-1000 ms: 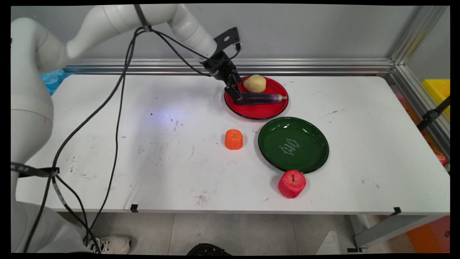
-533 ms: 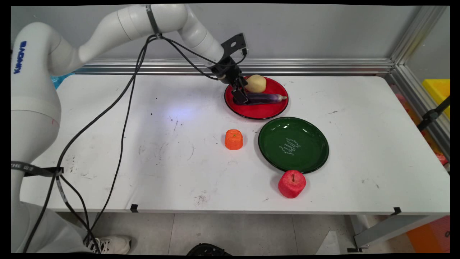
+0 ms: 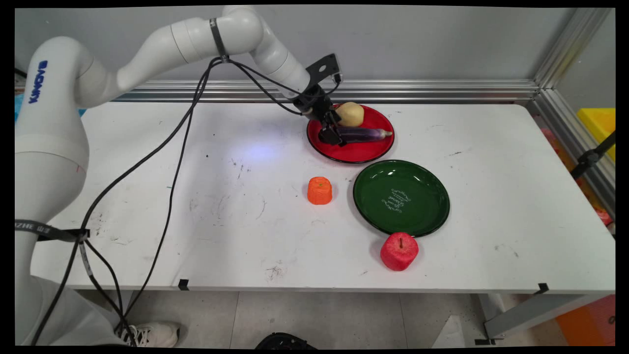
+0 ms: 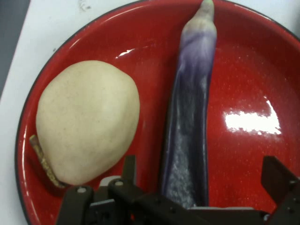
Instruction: Pick up the eggplant from the red plate, then place the picked object on the table
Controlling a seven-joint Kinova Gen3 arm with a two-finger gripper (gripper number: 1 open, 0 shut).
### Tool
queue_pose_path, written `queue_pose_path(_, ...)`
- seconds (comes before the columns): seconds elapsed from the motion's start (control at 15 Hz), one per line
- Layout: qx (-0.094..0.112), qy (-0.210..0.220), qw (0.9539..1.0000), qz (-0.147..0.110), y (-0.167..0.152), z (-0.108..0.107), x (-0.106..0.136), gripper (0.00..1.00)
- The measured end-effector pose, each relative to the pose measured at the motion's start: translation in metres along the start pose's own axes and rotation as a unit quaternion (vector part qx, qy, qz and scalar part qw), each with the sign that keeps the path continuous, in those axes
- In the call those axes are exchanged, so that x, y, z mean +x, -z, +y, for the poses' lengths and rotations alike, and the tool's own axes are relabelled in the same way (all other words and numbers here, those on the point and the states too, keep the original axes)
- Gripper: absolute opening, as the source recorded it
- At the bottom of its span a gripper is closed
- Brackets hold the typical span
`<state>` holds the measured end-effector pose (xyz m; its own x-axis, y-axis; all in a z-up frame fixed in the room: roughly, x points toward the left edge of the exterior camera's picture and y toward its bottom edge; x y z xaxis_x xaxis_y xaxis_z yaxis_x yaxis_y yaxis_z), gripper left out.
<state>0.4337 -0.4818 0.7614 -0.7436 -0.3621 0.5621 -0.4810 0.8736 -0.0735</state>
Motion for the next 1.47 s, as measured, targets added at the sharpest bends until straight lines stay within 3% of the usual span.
queue_pose_path(0.2,-0.001,0.003,1.0000,0.000,-0.006,0.000,-0.002,1.00)
queue_pose_path(0.27,-0.001,0.003,1.0000,0.000,-0.007,0.000,-0.003,0.00)
queue_pose_path(0.93,-0.004,0.007,1.0000,0.002,-0.007,0.005,0.002,0.00)
queue_pose_path(1.47,-0.006,0.020,0.9997,0.012,0.029,0.026,0.031,0.00)
